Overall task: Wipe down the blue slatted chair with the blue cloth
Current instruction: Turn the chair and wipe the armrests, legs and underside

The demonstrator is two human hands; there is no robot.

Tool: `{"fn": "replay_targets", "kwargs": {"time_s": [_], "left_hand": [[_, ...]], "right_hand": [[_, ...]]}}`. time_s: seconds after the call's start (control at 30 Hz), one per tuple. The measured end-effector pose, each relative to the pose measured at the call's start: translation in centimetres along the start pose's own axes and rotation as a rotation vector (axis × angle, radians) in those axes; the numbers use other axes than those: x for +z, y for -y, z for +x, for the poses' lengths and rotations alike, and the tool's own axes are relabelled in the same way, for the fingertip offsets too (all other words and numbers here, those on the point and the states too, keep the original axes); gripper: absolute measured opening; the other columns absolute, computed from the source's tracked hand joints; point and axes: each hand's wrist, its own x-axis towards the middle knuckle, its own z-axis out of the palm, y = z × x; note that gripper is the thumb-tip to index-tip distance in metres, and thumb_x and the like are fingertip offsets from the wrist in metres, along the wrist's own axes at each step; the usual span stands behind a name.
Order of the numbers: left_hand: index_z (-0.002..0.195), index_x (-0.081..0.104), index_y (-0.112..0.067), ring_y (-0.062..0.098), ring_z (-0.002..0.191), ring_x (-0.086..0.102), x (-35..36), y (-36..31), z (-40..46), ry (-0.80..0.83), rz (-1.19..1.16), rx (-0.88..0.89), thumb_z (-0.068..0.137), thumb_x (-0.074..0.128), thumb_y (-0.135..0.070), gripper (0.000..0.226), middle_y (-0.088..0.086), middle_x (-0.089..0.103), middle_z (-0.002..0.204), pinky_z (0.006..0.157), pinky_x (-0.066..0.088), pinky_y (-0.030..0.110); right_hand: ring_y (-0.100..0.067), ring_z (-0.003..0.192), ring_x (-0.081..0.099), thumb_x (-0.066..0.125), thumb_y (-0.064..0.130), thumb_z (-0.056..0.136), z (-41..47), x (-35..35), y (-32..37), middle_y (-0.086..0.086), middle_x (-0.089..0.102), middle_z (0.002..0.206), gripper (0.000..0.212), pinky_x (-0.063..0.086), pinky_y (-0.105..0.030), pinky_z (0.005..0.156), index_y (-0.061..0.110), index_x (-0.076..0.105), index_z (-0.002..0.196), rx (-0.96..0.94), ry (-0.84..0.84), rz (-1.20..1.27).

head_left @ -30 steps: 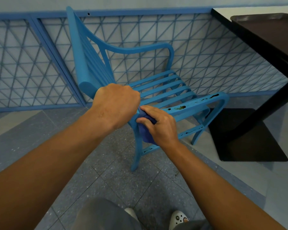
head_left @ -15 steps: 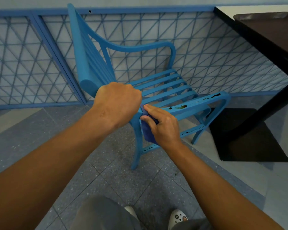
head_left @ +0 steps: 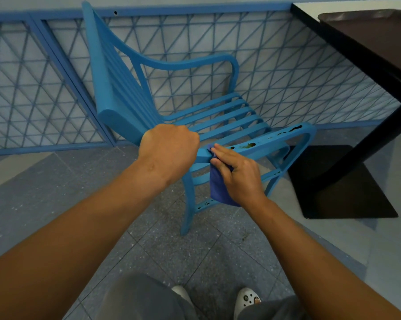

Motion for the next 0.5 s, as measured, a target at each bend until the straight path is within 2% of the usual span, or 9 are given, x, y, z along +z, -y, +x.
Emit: {"fn": "replay_targets", "kwargs": {"time_s": [0.13, 0.27, 0.37, 0.5], "left_hand": [[0.08, 0.051, -0.022, 0.025, 0.077, 0.064, 1.0, -0.8, 0.3, -0.01, -0.018, -0.02, 0.102, 0.058, -0.029, 0.023, -0.001, 0.051, 0.077, 0.056, 0.04, 0.035], [0.094, 0.067, -0.019, 0.028, 0.083, 0.068, 1.7, -1.6, 0.8, -0.015, -0.039, -0.047, 0.1, 0.061, -0.031, 0.014, 0.003, 0.067, 0.091, 0.057, 0.041, 0.035], [0.097, 0.069, -0.018, 0.028, 0.085, 0.07, 2.0, -2.1, 1.1, -0.018, -0.048, -0.064, 0.098, 0.064, -0.032, 0.014, 0.004, 0.069, 0.095, 0.057, 0.04, 0.034], [0.095, 0.067, -0.017, 0.028, 0.082, 0.068, 2.4, -2.2, 1.3, -0.022, -0.047, -0.057, 0.098, 0.063, -0.037, 0.021, 0.004, 0.068, 0.092, 0.058, 0.039, 0.035]], "right_hand": [[-0.003, 0.123, 0.059, 0.067, 0.023, 0.096, 0.4, -0.9, -1.4, 0.007, 0.066, 0.131, 0.03, 0.049, -0.024, 0.104, 0.021, 0.071, 0.126, 0.048, -0.009, 0.05], [-0.001, 0.126, 0.056, 0.066, 0.023, 0.097, -0.1, -0.2, -0.4, 0.006, 0.065, 0.134, 0.03, 0.045, -0.019, 0.107, 0.022, 0.07, 0.127, 0.111, -0.05, 0.103], [0.001, 0.128, 0.054, 0.065, 0.022, 0.097, -1.1, 0.6, 0.8, 0.007, 0.062, 0.137, 0.032, 0.04, -0.013, 0.107, 0.022, 0.068, 0.13, 0.076, -0.047, 0.128], [0.002, 0.129, 0.054, 0.066, 0.021, 0.097, -1.1, -0.1, -0.6, 0.01, 0.061, 0.137, 0.033, 0.044, -0.018, 0.107, 0.022, 0.067, 0.131, 0.04, 0.001, 0.122]]}}
